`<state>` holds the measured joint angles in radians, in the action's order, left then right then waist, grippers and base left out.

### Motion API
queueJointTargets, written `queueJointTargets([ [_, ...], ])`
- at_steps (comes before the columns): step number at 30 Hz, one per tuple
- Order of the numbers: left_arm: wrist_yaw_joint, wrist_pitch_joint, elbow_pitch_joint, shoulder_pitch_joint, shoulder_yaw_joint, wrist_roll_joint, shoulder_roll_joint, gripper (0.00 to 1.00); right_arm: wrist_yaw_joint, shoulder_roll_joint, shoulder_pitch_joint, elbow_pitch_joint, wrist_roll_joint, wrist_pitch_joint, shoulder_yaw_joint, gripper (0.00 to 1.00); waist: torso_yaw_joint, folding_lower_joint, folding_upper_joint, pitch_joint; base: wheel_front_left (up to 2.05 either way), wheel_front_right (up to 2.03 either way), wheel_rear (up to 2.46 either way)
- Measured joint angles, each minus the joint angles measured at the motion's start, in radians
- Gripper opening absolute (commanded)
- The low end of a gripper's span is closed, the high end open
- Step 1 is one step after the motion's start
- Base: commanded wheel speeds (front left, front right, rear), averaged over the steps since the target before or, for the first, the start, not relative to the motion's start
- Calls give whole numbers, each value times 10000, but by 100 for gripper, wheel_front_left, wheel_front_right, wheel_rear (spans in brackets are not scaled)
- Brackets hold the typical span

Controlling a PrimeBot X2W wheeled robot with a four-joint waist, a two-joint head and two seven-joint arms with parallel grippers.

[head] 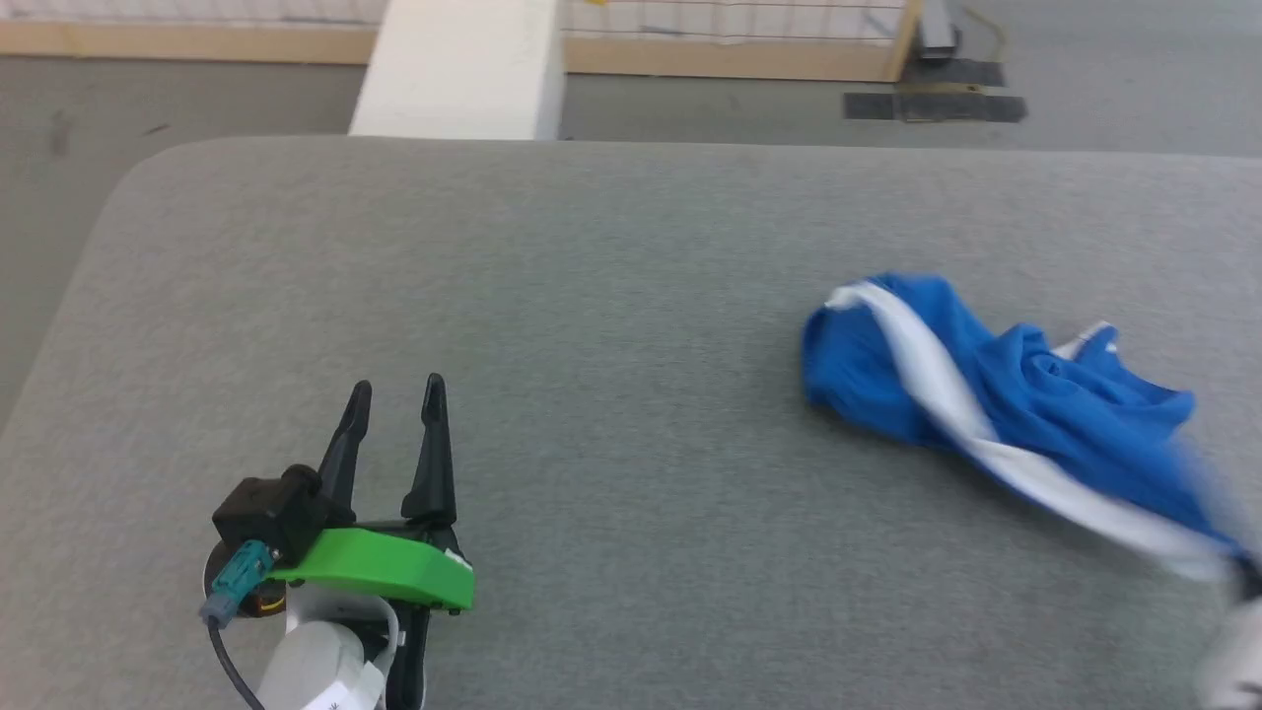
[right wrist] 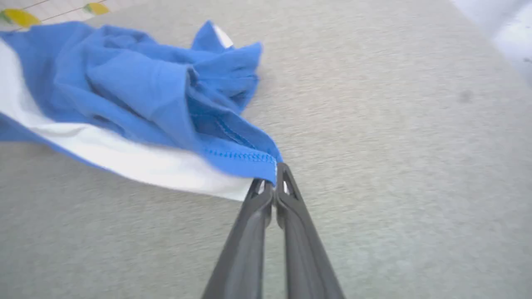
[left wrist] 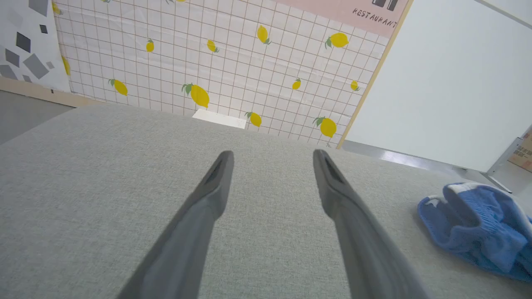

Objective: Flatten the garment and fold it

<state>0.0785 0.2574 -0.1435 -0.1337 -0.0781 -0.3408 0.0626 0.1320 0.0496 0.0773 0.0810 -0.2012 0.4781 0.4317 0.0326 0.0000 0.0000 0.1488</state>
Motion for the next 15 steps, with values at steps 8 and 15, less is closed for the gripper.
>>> queueJointTargets([
  [8, 4, 0, -65, -4, -119, 25, 8, 100, 0, 15, -870, -1298, 612, -2094, 1756, 100, -524, 1, 0, -74, 0, 0, 0],
  [15, 4, 0, -104, -6, -184, 25, 27, 100, 0, 2, -1072, -1018, 111, -3896, -834, 100, -607, 0, 0, -17, 0, 0, 0],
])
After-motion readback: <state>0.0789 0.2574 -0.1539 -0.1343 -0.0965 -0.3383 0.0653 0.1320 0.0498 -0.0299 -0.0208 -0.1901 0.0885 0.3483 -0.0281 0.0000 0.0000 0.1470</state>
